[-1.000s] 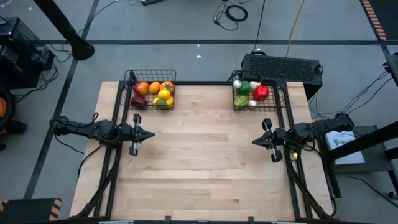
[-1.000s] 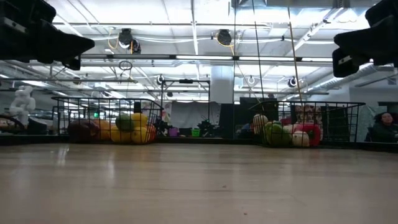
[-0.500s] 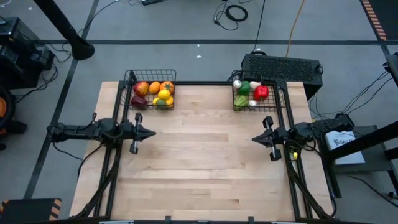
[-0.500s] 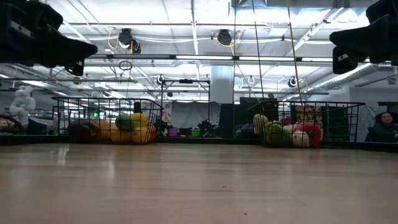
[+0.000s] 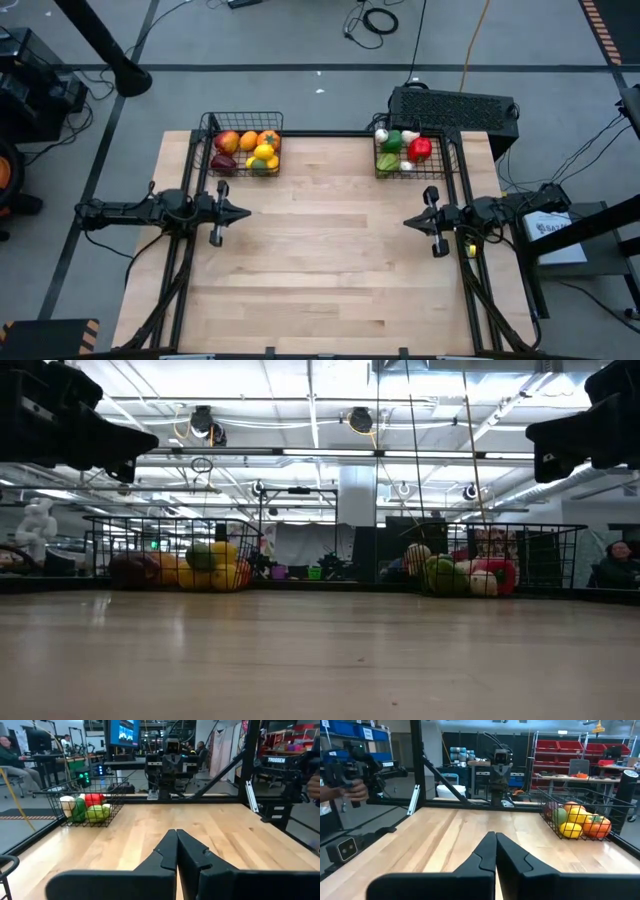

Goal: Sort produce into baskets
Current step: Return to Home Position

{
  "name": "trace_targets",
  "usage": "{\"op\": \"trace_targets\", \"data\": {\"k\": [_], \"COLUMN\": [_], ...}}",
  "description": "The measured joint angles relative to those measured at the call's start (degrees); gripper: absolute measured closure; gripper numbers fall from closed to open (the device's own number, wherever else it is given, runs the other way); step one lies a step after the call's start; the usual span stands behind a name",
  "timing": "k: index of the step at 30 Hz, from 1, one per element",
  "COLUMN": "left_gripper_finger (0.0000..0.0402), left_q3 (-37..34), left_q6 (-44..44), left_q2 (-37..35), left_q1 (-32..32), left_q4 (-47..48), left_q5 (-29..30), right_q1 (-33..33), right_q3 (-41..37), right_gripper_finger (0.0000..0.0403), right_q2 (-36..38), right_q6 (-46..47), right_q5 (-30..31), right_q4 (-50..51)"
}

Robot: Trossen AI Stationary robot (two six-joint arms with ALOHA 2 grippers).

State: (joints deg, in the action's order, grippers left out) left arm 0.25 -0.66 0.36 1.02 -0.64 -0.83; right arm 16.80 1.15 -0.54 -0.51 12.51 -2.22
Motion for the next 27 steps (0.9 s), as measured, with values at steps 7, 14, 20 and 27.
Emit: {"op": "trace_targets", "data": {"k": [7, 14, 20, 27], "left_gripper_finger": [0.0378, 0.0376, 0.0375, 0.0375], "left_q3": [0.0, 0.0, 0.0, 0.0], "left_q6": [-1.28, -1.26, -1.26, -1.26], "left_q2": [0.0, 0.0, 0.0, 0.0], "left_q1": [0.0, 0.0, 0.0, 0.0], "left_q4": [-0.19, -0.28, -0.33, -0.33], "left_q5": [0.74, 0.93, 0.97, 1.04], "right_q1": [0.0, 0.0, -0.73, -5.53], "right_q3": [0.0, -0.28, -0.31, -0.33], "right_gripper_finger": [0.0403, 0.0403, 0.0403, 0.0403], "right_q2": [0.0, 0.24, 0.26, 0.26], "right_q6": [-1.9, -4.92, -8.58, -7.63], "right_q5": [-1.11, -2.43, -2.43, -8.93], "right_q4": [0.1, -0.52, -0.74, -2.77]}}
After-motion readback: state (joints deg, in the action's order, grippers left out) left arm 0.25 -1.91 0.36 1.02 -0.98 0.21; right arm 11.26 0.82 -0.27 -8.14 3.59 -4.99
